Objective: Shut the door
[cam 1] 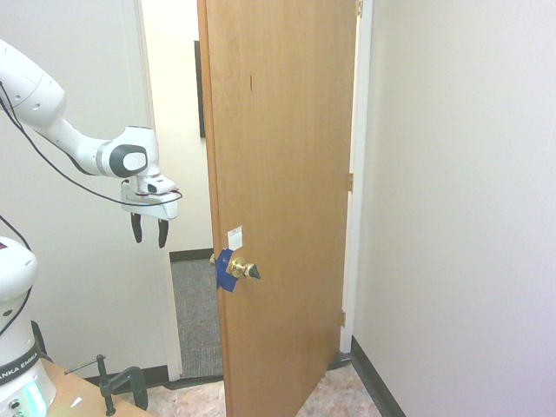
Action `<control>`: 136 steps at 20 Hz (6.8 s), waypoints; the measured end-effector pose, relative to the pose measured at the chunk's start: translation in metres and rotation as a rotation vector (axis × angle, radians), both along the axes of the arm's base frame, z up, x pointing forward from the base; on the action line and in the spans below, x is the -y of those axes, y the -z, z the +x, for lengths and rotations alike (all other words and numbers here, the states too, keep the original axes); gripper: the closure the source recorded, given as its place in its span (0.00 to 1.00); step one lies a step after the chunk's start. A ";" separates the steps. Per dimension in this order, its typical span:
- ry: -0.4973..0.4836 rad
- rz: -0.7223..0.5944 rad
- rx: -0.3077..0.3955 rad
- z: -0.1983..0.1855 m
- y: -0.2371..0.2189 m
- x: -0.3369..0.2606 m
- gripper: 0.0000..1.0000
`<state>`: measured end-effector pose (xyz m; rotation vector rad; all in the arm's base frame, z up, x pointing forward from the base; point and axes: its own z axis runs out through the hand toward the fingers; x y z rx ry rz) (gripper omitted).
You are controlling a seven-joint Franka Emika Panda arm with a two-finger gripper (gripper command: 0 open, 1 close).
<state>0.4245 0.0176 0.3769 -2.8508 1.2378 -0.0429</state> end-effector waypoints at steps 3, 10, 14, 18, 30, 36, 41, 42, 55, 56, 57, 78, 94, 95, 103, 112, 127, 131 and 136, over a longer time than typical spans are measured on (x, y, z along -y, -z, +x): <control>0.012 0.001 0.013 0.001 -0.002 0.001 0.00; 0.094 -0.007 0.101 -0.035 -0.057 0.014 0.00; 0.208 -0.008 0.144 -0.074 -0.103 0.044 0.00; 0.319 -0.013 0.173 -0.104 -0.126 0.083 0.00; 0.639 0.048 0.210 -0.177 -0.136 0.230 0.00; 0.745 0.056 0.193 -0.169 -0.108 0.300 0.00; 0.791 0.065 0.170 -0.151 -0.100 0.340 0.00; 0.790 0.075 0.180 -0.147 -0.099 0.342 0.00; 0.645 0.113 0.362 -0.042 -0.026 0.333 0.00; 0.632 0.125 0.376 -0.035 -0.014 0.327 0.00; 0.612 0.123 0.379 -0.023 -0.013 0.316 0.00; 0.548 0.135 0.431 0.024 -0.010 0.266 0.00; 0.322 0.155 0.391 0.064 -0.043 0.120 0.00; 0.284 0.186 0.387 0.073 -0.042 0.091 0.00; 0.174 0.184 0.445 0.141 -0.004 0.033 0.00; -0.027 0.168 0.498 0.174 -0.031 -0.045 0.00; -0.152 0.181 0.527 0.276 -0.038 -0.134 0.00; -0.181 0.187 0.517 0.303 -0.039 -0.154 0.00; -0.227 0.196 0.491 0.321 -0.034 -0.204 0.00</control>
